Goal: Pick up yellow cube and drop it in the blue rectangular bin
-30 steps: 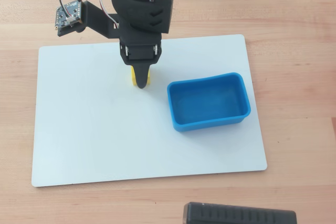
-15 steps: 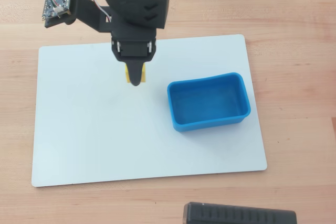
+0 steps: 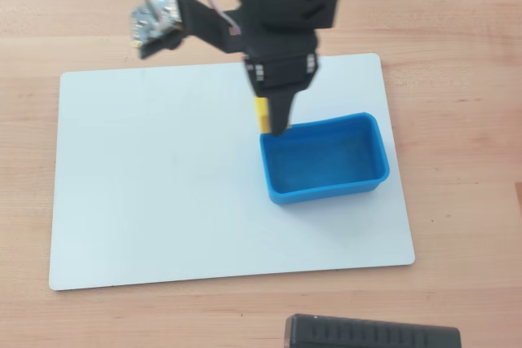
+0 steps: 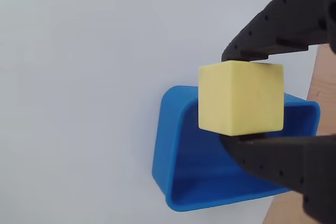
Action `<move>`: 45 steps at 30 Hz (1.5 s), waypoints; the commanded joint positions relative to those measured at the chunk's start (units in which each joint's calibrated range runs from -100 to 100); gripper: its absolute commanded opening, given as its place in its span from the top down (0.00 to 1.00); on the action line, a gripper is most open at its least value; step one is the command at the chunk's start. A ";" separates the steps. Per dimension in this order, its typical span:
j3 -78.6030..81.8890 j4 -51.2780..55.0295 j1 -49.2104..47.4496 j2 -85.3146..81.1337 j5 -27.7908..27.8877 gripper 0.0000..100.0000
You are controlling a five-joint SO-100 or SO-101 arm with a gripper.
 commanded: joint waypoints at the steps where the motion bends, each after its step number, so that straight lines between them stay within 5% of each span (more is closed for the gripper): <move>1: -9.50 -2.86 -5.28 -6.21 -1.22 0.93; 23: -13.77 -12.27 -9.31 7.44 -2.44 0.93; 33: -14.04 -11.61 -9.06 8.18 -2.54 0.81; 45: -12.77 -3.93 -5.88 -8.26 -2.93 0.85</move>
